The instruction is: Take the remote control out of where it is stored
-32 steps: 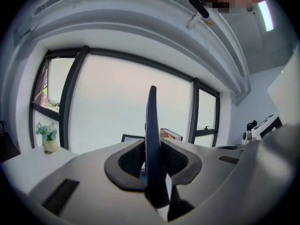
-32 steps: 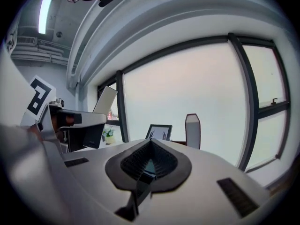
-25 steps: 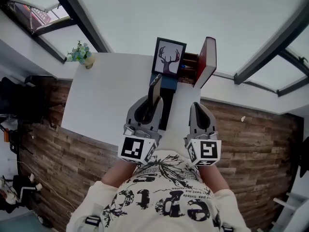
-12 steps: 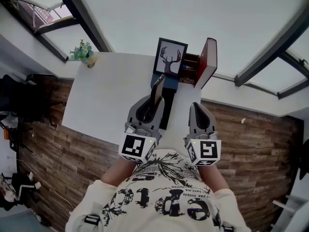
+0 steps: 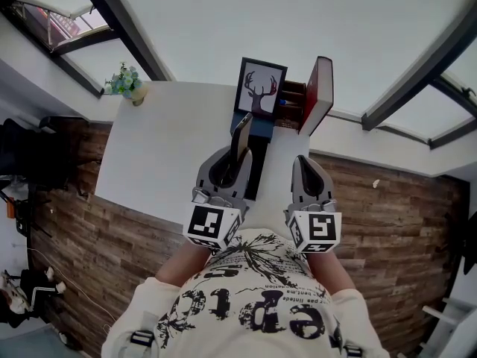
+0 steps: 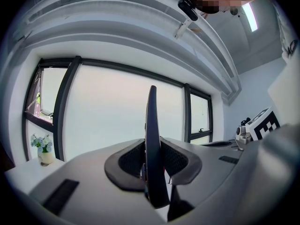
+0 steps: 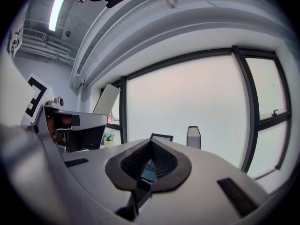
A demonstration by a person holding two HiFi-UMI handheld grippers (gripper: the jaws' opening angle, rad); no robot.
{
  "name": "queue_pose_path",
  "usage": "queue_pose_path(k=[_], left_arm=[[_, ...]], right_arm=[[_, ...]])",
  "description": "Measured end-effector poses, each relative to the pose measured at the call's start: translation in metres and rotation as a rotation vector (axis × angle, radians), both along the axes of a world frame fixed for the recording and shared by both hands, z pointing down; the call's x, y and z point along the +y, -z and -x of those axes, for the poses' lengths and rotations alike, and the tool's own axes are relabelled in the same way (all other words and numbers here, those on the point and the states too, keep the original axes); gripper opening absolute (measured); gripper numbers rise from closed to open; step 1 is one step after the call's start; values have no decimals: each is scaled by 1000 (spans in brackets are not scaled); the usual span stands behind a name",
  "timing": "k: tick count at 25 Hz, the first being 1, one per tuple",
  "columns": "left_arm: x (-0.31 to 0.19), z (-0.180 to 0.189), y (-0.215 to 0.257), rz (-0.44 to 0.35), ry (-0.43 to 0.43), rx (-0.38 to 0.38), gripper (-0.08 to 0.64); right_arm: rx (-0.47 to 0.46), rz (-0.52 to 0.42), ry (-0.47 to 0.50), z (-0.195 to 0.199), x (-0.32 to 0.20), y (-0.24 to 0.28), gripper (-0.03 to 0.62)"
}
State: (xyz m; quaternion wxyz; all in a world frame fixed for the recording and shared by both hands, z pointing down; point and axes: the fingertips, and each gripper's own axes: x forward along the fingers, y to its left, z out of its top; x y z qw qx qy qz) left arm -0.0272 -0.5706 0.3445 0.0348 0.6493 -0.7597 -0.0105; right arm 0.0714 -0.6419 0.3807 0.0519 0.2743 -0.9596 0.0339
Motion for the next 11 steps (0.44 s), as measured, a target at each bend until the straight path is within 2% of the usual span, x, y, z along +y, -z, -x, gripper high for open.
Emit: queue_pose_path(k=[11], left_arm=[[-5,5,-9,20,3,16,95]], right_arm=[[8,9,-5,4,-6,-7,2]])
